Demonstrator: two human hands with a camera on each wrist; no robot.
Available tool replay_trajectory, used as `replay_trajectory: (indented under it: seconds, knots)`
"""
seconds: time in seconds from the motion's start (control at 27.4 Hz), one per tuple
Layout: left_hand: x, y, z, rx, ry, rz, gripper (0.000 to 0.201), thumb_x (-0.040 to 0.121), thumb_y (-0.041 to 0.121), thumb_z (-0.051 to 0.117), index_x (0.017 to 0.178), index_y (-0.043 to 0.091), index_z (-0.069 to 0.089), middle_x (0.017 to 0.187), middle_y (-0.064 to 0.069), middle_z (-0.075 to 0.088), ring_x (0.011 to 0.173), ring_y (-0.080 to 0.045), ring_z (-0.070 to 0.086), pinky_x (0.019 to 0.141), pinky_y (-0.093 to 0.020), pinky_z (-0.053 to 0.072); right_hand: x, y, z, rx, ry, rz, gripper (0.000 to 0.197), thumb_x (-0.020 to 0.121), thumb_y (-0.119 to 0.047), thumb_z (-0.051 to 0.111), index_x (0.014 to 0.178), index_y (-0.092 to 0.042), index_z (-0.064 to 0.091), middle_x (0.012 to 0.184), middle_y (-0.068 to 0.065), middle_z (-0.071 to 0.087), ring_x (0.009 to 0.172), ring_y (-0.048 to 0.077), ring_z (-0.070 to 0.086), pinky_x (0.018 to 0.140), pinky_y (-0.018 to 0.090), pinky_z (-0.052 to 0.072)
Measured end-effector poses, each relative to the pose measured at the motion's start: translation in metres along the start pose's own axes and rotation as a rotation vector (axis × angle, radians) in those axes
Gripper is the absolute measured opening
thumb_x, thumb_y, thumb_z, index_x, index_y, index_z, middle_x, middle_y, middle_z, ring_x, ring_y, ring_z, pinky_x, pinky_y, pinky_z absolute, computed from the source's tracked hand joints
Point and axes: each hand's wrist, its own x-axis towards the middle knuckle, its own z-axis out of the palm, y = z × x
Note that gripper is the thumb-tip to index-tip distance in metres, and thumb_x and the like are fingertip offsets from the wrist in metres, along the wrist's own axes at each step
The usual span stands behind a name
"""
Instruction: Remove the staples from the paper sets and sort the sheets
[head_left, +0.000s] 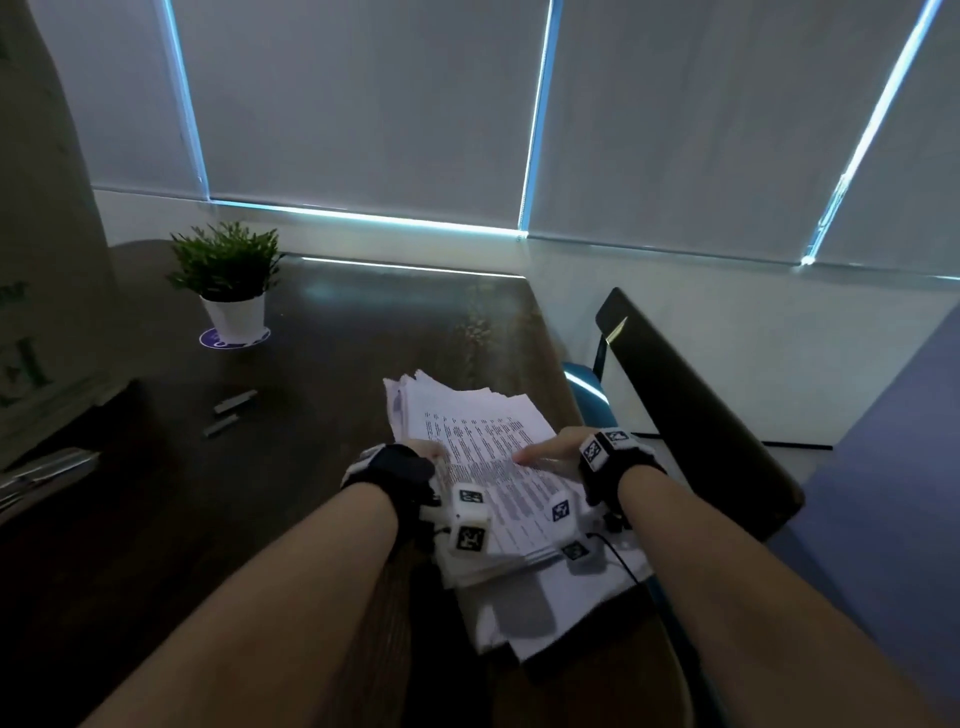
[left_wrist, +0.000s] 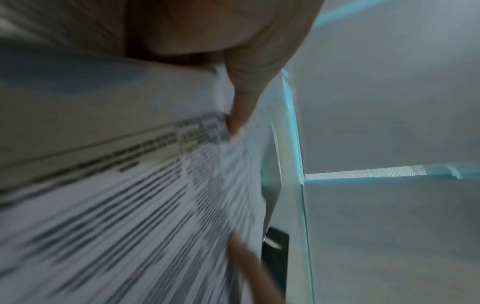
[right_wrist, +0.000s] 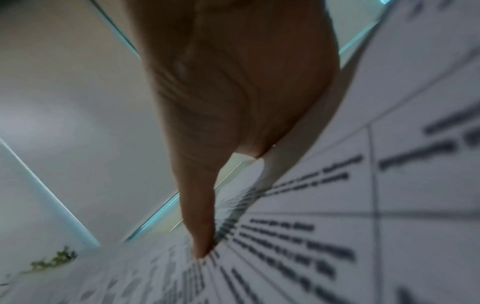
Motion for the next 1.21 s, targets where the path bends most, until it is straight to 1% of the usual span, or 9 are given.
replay_trajectory:
  seconds: [0.07, 0.22, 0.37, 0.48, 0.62, 0.73, 0.88, 1.02, 1.21]
  knots:
    - [-0.008, 0.013, -0.009, -0.011, 0.035, 0.031, 0.053, 0.091, 0.018, 0.062, 0.135, -0.005, 0.045, 0.142, -0.021, 0.045, 0.131, -0.034, 0.045, 0.082, -0.031, 0.041, -0.009, 0.004, 0.005, 0.243, -0.078, -0.010, 0.044, 0.076, -0.031, 0.085, 0.110, -0.010, 0.066, 0.106, 0.006, 0.068, 0.096, 0.017, 0.063, 0.074, 0.025, 0.051]
    - [-0.005, -0.004, -0.024, -0.147, 0.024, 0.004, 0.070, 0.074, 0.016, 0.079, 0.131, -0.008, 0.048, 0.139, -0.021, 0.047, 0.123, -0.038, 0.048, 0.100, -0.040, 0.042, -0.017, 0.009, 0.026, 0.602, -0.155, -0.173, 0.047, 0.081, 0.006, 0.071, 0.126, 0.008, 0.057, 0.128, 0.021, 0.063, 0.119, 0.030, 0.060, 0.098, 0.031, 0.051]
    - [-0.053, 0.005, -0.056, -0.436, -0.045, 0.319, 0.060, 0.067, 0.004, 0.079, 0.122, -0.002, 0.057, 0.116, -0.020, 0.066, 0.101, -0.035, 0.065, 0.090, -0.048, 0.051, -0.040, 0.003, 0.025, 0.807, -0.058, -0.362, 0.105, 0.055, -0.014, 0.096, 0.143, -0.009, 0.038, 0.127, 0.015, 0.065, 0.114, 0.034, 0.065, 0.098, 0.058, 0.049]
    - [-0.097, 0.046, -0.080, -0.444, -0.157, 0.677, 0.053, 0.071, 0.001, 0.074, 0.121, 0.002, 0.059, 0.112, -0.018, 0.068, 0.102, -0.034, 0.066, 0.089, -0.050, 0.052, -0.081, -0.032, 0.002, 0.890, 0.066, -0.611, 0.077, 0.067, -0.013, 0.088, 0.135, -0.011, 0.052, 0.123, 0.013, 0.068, 0.112, 0.034, 0.066, 0.097, 0.058, 0.050]
    - [-0.108, 0.074, -0.099, -0.313, 0.039, 0.874, 0.036, 0.076, -0.008, 0.069, 0.110, 0.002, 0.063, 0.091, 0.000, 0.073, 0.089, -0.020, 0.070, 0.079, -0.038, 0.057, -0.122, -0.062, -0.009, 0.887, 0.197, -0.893, 0.055, 0.075, -0.012, 0.082, 0.123, 0.002, 0.058, 0.120, 0.022, 0.067, 0.110, 0.037, 0.065, 0.094, 0.052, 0.054]
    - [-0.089, 0.033, -0.095, -0.221, -0.034, 0.692, 0.028, 0.082, -0.010, 0.063, 0.107, 0.002, 0.063, 0.090, -0.003, 0.073, 0.083, -0.020, 0.070, 0.095, -0.056, 0.048, -0.119, -0.044, 0.025, 0.728, 0.236, -0.811, 0.069, 0.068, -0.023, 0.087, 0.124, 0.000, 0.056, 0.119, 0.017, 0.068, 0.111, 0.032, 0.066, 0.097, 0.056, 0.051]
    - [-0.082, 0.029, -0.093, -0.165, 0.042, 0.687, 0.036, 0.087, -0.004, 0.059, 0.123, -0.007, 0.055, 0.114, -0.022, 0.061, 0.101, -0.021, 0.064, 0.088, -0.035, 0.052, -0.121, -0.060, 0.019, 0.672, 0.318, -0.828, 0.059, 0.069, -0.033, 0.087, 0.119, -0.014, 0.060, 0.113, 0.005, 0.071, 0.108, 0.020, 0.067, 0.098, 0.047, 0.053]
    - [-0.081, 0.029, -0.110, -0.099, 0.074, 0.551, 0.024, 0.087, 0.025, 0.068, 0.102, 0.009, 0.061, 0.092, -0.008, 0.067, 0.083, -0.022, 0.063, 0.074, -0.030, 0.046, -0.104, -0.083, 0.042, 0.788, 0.109, -0.578, 0.046, 0.078, -0.020, 0.083, 0.118, -0.012, 0.062, 0.126, 0.010, 0.066, 0.105, 0.021, 0.067, 0.090, 0.039, 0.053]
    - [0.147, -0.113, -0.297, 0.438, 0.367, 0.222, 0.107, 0.070, 0.084, 0.048, 0.145, 0.008, 0.035, 0.154, -0.017, 0.023, 0.134, -0.031, 0.039, 0.109, -0.046, 0.034, -0.027, -0.068, 0.110, 0.295, 0.105, -0.024, 0.100, 0.056, -0.056, 0.088, 0.134, -0.004, 0.054, 0.128, 0.013, 0.063, 0.100, 0.033, 0.065, 0.076, 0.037, 0.056]
